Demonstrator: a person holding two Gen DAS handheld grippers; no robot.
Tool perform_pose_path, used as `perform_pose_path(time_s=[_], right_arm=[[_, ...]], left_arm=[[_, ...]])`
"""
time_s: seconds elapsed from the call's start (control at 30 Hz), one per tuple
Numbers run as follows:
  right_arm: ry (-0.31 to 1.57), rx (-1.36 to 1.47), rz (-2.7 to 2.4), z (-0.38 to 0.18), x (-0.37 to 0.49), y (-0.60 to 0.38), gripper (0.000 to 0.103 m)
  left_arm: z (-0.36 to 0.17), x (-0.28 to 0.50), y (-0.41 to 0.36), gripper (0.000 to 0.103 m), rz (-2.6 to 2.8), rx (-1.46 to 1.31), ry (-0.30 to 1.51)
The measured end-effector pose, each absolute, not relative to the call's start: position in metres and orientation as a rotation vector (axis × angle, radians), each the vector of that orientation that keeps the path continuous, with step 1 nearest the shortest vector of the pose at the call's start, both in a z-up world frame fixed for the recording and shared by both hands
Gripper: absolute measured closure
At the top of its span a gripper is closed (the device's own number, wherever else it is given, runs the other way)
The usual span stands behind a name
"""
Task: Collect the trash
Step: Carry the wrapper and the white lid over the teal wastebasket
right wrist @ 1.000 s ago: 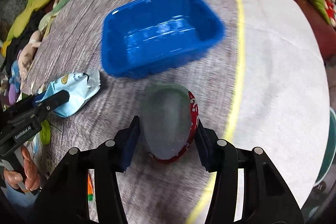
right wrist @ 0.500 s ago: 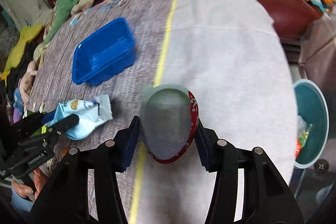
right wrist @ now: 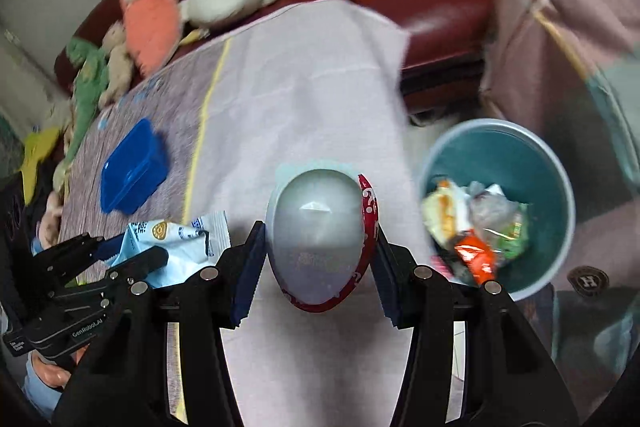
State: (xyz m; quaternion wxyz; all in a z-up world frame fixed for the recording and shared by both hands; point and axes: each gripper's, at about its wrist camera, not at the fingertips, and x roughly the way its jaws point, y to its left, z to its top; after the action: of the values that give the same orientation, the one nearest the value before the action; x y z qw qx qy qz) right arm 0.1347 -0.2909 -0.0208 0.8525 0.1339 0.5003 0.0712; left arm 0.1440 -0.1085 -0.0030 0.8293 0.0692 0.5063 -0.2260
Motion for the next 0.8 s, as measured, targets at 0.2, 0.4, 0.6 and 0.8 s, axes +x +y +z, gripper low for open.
perform_pose_path(time_s=[0.2, 0.4, 0.6, 0.8], right_arm=[[1.027, 0.347, 0.076, -0.023, 0.125, -0.35, 0.055], [1.004, 0.391, 0.003, -0.024, 0.113, -0.401, 0.055], [0.984, 0.425, -0.041, -0.023, 0.105, -0.44, 0.054], [0.982, 0.446, -0.055, -0.027, 0.102, -0.462, 0.054]], left_arm=[[-0.006, 0.146, -0.163, 0.061, -0.537, 0.199, 1.088], [-0.01, 0.145, -0.206, 0.061, -0.585, 0.24, 1.103], [-0.013, 0.147, -0.242, 0.061, -0.61, 0.267, 1.111], [-0.019, 0.157, -0.275, 0.061, -0.621, 0.278, 1.113]])
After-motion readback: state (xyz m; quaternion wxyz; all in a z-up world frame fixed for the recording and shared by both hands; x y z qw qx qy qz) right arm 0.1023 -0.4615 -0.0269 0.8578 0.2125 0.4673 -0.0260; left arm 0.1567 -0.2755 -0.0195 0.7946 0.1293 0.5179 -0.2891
